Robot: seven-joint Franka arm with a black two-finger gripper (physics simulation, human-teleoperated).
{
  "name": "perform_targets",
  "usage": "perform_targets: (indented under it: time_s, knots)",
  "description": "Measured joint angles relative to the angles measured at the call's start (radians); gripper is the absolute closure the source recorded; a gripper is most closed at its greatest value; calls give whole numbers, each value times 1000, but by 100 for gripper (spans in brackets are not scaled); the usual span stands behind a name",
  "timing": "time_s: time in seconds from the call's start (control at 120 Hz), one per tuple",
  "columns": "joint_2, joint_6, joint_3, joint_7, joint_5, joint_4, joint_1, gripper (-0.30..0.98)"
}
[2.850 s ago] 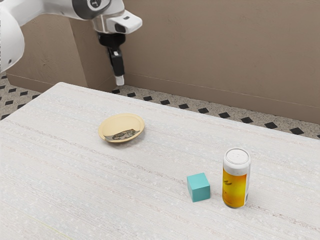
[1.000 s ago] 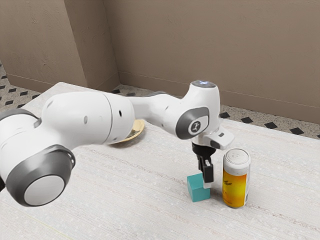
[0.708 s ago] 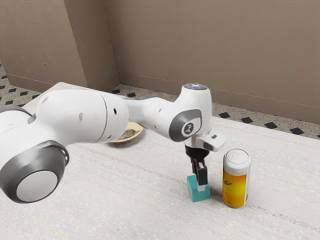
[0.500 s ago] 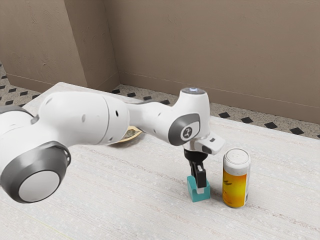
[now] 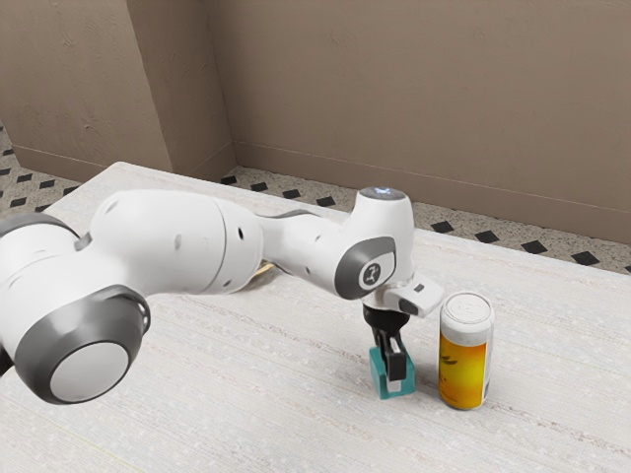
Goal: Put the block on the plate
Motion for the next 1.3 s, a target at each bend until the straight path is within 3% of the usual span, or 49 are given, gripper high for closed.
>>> perform_targets:
  time_s: [0.117,0.425,0.8,1.3]
  knots:
    - [-1,3,0,-3,-1,-6,1,30]
    - [-16,9,1,-14,3,-21,2,35]
    - [-172,-18,24,-18,16,-61,15,33]
    - [-226,-112,313,62,10,-60,83,33]
